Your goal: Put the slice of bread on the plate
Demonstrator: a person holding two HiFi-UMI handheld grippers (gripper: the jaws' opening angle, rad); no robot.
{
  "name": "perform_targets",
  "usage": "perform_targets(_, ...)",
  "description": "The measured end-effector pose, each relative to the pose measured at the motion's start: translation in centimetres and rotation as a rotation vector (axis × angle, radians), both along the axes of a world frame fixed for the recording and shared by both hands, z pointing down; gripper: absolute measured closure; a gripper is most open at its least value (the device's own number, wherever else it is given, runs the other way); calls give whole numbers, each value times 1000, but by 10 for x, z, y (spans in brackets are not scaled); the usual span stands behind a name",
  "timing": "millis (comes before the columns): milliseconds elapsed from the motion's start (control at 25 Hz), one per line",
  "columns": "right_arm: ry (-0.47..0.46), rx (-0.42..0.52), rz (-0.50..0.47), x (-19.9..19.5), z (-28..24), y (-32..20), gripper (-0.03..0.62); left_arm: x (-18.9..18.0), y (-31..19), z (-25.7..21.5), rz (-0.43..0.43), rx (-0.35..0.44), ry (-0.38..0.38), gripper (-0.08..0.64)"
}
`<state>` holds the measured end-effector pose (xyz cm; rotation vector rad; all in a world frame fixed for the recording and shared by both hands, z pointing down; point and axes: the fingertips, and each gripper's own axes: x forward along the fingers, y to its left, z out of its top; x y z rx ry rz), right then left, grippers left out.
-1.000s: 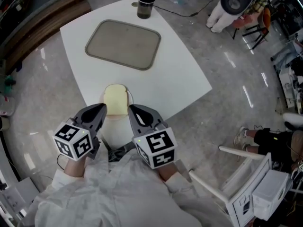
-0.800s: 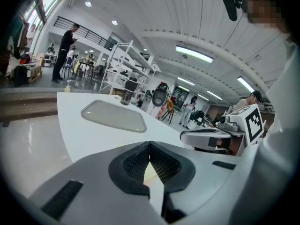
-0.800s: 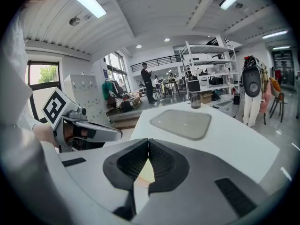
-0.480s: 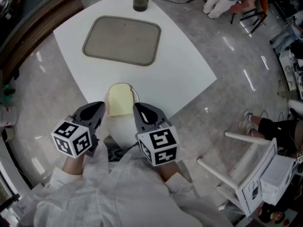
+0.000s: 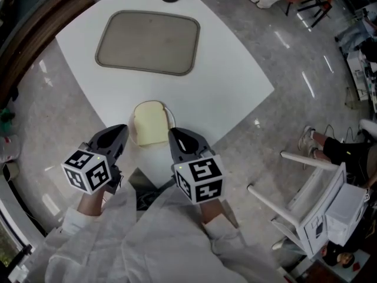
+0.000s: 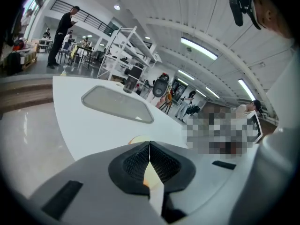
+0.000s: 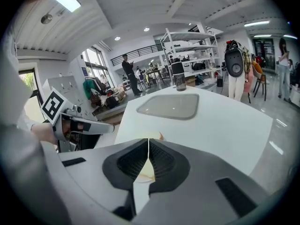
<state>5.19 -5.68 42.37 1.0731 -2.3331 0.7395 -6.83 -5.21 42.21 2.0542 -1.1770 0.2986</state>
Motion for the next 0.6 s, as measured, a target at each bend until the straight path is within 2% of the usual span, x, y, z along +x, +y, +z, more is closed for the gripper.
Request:
perform_targets(360, 23, -64, 15, 8, 30, -8, 577, -11, 1, 40, -47, -121, -57, 549)
perform_targets(600, 33, -91, 40, 9, 44, -15, 577, -15, 2, 58, -44, -172, -37, 549)
